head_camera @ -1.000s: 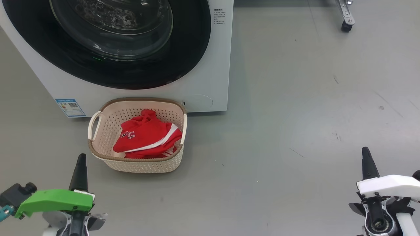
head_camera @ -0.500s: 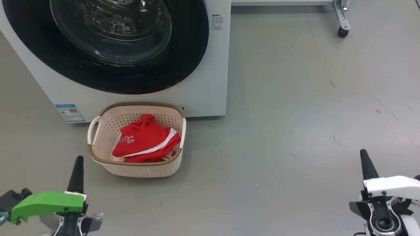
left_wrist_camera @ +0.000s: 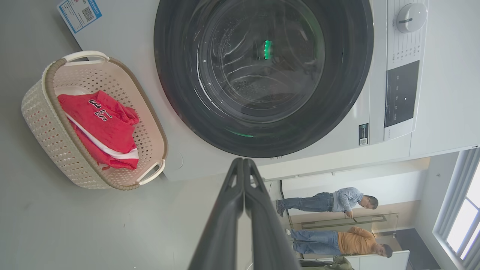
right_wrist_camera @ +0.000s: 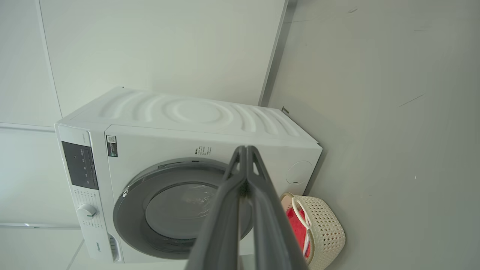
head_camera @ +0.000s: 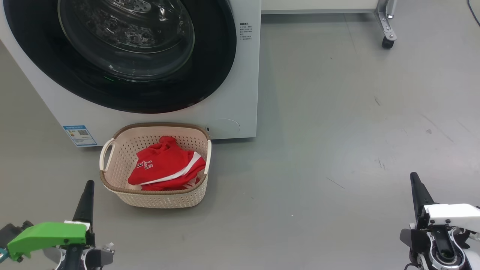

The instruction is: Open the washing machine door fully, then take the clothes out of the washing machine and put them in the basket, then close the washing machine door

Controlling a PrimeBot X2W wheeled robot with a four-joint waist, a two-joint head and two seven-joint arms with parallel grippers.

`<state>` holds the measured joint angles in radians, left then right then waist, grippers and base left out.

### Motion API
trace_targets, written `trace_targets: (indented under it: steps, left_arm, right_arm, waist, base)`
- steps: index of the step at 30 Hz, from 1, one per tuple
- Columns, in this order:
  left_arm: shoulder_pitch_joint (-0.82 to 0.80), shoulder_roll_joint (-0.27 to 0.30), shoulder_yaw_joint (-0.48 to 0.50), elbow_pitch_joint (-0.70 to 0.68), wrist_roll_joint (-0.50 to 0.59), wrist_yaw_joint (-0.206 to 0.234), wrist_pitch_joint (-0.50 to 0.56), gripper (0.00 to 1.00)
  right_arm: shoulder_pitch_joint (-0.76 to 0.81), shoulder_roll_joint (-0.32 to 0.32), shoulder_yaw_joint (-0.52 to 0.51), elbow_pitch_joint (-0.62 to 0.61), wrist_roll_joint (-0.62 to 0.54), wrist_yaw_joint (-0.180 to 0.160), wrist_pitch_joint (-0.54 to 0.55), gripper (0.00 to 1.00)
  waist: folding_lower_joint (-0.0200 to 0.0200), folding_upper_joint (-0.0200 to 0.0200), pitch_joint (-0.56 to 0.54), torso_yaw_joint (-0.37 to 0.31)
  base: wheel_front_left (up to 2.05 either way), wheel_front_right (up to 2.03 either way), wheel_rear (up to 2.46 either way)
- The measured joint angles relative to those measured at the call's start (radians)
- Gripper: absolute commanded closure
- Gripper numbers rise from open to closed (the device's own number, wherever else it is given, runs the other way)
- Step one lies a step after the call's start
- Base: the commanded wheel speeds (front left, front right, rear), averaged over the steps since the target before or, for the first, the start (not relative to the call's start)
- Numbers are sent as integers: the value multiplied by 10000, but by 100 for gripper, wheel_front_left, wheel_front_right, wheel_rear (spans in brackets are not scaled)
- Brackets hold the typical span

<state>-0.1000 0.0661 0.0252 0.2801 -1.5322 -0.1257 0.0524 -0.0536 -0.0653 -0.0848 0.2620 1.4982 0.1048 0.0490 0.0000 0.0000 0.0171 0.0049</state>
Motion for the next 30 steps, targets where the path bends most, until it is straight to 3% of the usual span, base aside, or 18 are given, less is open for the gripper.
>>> trace_targets:
  steps: [11,30]
  left_arm:
    - [22,-104,186,-77,-857,2,270,100]
    - [26,-111,242,-84,-867,0,272,100]
  right_arm:
    - [-12,33,-136,100,1244,123,311,100]
    - [-23,36,-165,107,1283,165,337,100]
  waist:
    - [0,0,-142,-49]
    - [0,0,-142,-50]
  base:
    - [0,0,0]
    - [0,0,0]
